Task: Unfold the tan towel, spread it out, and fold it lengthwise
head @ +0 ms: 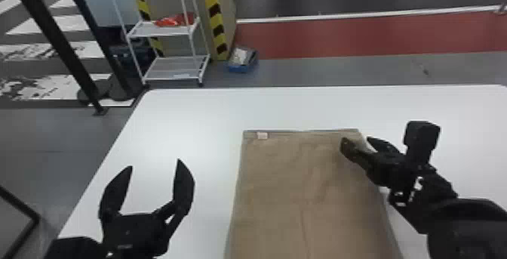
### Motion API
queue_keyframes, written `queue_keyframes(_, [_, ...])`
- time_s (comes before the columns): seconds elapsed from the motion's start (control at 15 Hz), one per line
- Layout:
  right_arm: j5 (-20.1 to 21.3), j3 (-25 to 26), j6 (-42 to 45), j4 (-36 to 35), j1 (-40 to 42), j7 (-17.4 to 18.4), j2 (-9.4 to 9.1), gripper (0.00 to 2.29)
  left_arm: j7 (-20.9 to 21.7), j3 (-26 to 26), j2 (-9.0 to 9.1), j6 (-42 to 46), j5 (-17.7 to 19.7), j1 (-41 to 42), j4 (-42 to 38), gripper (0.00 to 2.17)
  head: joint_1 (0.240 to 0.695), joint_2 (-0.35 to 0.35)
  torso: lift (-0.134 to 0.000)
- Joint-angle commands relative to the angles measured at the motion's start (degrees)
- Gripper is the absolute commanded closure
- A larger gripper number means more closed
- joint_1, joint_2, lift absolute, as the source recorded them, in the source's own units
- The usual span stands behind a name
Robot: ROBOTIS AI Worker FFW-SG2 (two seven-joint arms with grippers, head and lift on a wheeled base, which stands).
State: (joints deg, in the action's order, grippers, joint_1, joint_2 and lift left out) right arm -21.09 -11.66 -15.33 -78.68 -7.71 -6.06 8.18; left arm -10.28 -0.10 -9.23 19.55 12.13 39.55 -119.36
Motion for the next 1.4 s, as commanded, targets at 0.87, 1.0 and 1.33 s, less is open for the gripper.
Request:
queue_keyframes(0.87, [-0.09, -0.3, -0.28, -1.04, 0.77, 0.0, 0.0, 0.87, 0.0, 0.27, -0.09, 2.46, 0.0, 2.2, -1.05, 0.0, 0.695, 0.168, -0.123])
queue_keyframes(1.0, [-0.09, -0.3, -0.1, -1.13, 0.77, -0.09, 0.0, 0.94, 0.0, 0.27, -0.09, 2.99, 0.0, 2.46, -1.13, 0.0, 0.695, 0.17, -0.123])
queue_keyframes(1.33, [-0.79, 1.11, -0.1, -6.84, 3.41, -0.44, 0.44, 1.15, 0.09, 0.54, -0.18, 2.81, 0.0, 2.28, -1.4, 0.0, 0.695, 0.173, -0.123])
